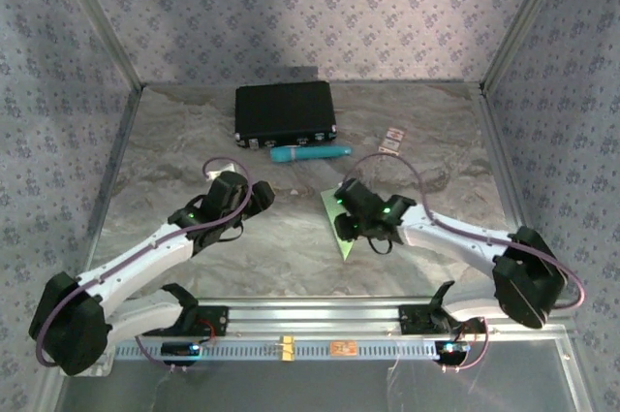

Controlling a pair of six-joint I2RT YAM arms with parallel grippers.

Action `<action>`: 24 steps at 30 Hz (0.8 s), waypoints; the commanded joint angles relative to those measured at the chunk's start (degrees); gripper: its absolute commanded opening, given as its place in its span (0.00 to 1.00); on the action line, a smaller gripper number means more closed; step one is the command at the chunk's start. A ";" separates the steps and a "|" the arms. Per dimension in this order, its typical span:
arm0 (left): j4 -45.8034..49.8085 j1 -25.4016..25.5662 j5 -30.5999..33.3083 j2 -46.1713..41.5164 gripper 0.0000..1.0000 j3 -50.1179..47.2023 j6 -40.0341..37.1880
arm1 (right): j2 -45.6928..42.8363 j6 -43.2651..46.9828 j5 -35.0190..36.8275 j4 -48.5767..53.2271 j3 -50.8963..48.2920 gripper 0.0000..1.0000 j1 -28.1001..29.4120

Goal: Fold a paper plane with a square sheet of paper (pick it up from the middle)
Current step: Turn over the paper at the center of the table.

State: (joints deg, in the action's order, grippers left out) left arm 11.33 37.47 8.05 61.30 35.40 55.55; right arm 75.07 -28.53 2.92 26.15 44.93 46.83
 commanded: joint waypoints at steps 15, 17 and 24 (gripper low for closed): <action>-13.59 -0.21 -18.69 14.86 0.45 3.14 -0.97 | 12.76 -14.16 -23.66 -19.71 -9.06 0.11 -11.67; -15.69 -0.16 -21.02 16.64 0.43 3.34 -0.84 | 13.11 -16.89 -23.22 -21.21 -10.62 0.11 -11.42; -22.21 0.92 -26.39 23.77 0.33 5.88 1.09 | 11.11 -35.98 -19.32 -34.86 -18.72 0.12 -7.97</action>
State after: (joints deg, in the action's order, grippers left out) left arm -5.89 37.67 -14.26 83.15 38.59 55.75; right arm 85.95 -53.25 -20.34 -5.76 30.50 36.88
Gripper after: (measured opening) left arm 0.337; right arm 0.119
